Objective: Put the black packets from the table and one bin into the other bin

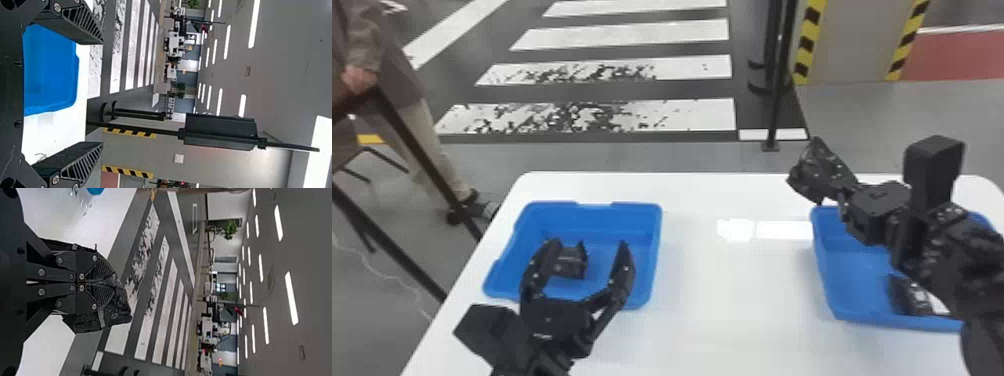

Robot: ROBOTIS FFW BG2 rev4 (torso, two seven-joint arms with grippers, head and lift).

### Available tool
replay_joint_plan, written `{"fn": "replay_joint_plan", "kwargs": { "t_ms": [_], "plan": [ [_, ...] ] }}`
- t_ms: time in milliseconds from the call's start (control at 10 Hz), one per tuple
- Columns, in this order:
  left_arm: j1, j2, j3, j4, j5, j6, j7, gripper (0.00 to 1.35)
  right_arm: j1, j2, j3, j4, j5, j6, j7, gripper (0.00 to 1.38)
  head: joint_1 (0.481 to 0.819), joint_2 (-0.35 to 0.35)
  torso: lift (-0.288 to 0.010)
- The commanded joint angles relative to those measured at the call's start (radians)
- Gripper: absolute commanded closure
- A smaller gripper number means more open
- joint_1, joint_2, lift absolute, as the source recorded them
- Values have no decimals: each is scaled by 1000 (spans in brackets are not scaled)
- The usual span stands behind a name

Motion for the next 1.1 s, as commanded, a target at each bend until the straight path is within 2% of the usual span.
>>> {"fn": "replay_joint_plan", "kwargs": {
  "t_ms": [0,200,400,500,600,700,800,1000],
  "plan": [
    [-1,-1,1,0,2,-1,0,116,75,6,-117,-37,45,5,0,1296,695,96,-110],
    [2,-3,7,0,2,-6,0,111,178,7,-213,-88,61,40,3,1296,695,-4,-110],
    [2,-4,9,0,2,-6,0,110,237,21,-289,-108,113,67,12,1265,695,-66,-110],
    [-1,-4,9,0,0,-6,0,110,237,22,-315,-76,117,40,38,852,695,-81,-110],
    [-1,-4,11,0,0,-9,0,110,232,22,-345,-52,113,35,71,275,695,-104,-110],
    [-3,-6,15,0,-2,-16,0,110,244,22,-372,-57,105,35,91,25,695,-123,-110],
    [-13,-7,25,0,-2,11,-9,108,284,27,-396,-86,89,-17,95,110,695,-138,-110],
    [-52,-35,139,0,-46,163,-121,116,377,68,-454,-140,67,-117,95,199,695,-153,-110]
  ]
}}
